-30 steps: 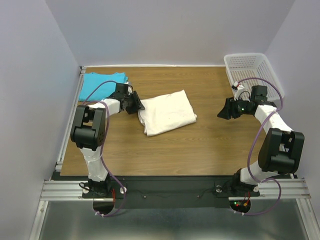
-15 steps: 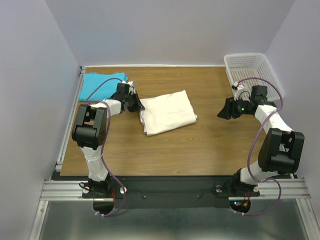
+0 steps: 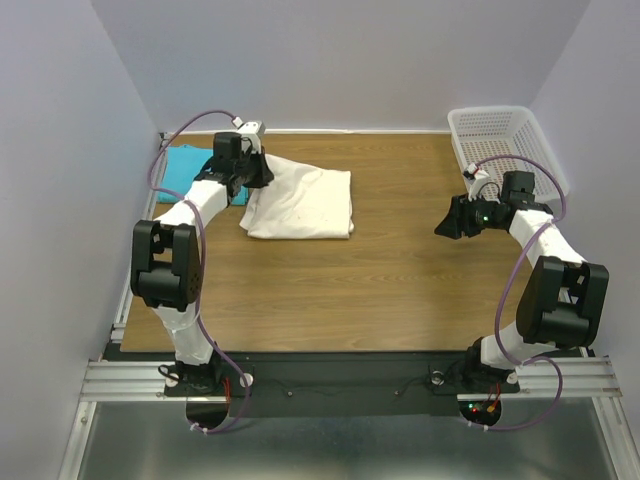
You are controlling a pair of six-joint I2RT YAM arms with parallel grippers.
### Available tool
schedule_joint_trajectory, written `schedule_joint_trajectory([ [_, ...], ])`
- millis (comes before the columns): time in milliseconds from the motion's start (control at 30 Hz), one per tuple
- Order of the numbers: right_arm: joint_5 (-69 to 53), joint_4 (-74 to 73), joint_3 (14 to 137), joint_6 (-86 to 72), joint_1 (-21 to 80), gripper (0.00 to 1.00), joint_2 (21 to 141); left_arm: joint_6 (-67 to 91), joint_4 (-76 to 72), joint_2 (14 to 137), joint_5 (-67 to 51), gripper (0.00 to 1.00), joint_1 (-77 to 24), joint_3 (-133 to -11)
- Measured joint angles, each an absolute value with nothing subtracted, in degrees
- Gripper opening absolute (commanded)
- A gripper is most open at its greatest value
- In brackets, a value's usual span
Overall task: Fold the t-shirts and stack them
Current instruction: Neatly place the folded tshirt to the corner
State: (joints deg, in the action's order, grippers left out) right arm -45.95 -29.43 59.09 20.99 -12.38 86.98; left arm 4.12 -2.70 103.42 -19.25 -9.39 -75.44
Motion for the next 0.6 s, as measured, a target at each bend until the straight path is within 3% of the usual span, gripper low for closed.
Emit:
schedule_joint_trajectory([
  [600,-46.13,-29.43,59.09,20.97,-12.4,0.57,86.98,-3.09,5.08,103.96,-14.37,0.0,-6.72,-89.1],
])
